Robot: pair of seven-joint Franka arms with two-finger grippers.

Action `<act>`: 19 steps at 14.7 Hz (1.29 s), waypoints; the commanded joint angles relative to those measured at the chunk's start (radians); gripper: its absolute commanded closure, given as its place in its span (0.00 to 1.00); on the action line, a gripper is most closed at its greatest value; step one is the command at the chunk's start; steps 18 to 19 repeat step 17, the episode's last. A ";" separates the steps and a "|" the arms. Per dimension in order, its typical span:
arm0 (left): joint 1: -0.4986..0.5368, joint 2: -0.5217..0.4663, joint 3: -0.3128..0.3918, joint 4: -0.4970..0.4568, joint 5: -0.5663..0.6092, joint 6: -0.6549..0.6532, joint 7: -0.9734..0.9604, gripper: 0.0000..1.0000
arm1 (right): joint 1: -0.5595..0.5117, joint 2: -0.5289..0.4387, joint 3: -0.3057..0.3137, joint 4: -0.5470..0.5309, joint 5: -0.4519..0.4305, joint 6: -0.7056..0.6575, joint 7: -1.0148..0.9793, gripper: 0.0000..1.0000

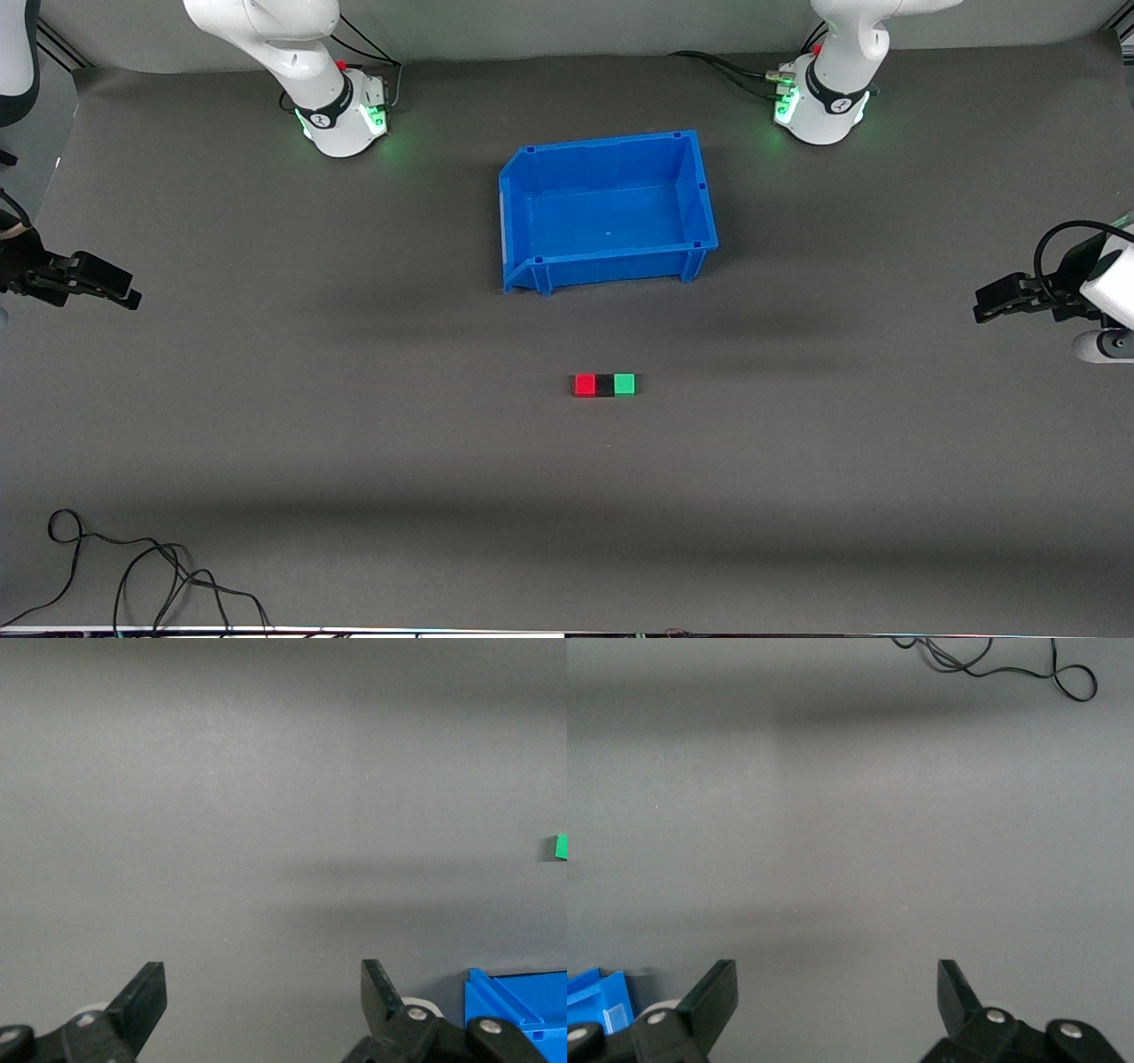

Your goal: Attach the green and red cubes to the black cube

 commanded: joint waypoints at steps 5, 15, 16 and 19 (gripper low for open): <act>-0.011 -0.035 0.004 -0.039 0.017 0.010 -0.016 0.02 | 0.007 -0.026 0.004 -0.017 0.038 -0.054 -0.010 0.00; -0.011 -0.037 0.004 -0.041 0.017 -0.005 -0.018 0.03 | 0.007 -0.010 0.004 0.005 0.045 -0.054 -0.008 0.00; -0.011 -0.038 0.004 -0.044 0.017 -0.005 -0.018 0.03 | 0.007 -0.010 0.004 0.006 0.045 -0.054 -0.008 0.00; -0.011 -0.037 0.004 -0.044 0.017 -0.003 -0.018 0.02 | 0.007 -0.010 0.004 0.006 0.045 -0.054 -0.008 0.00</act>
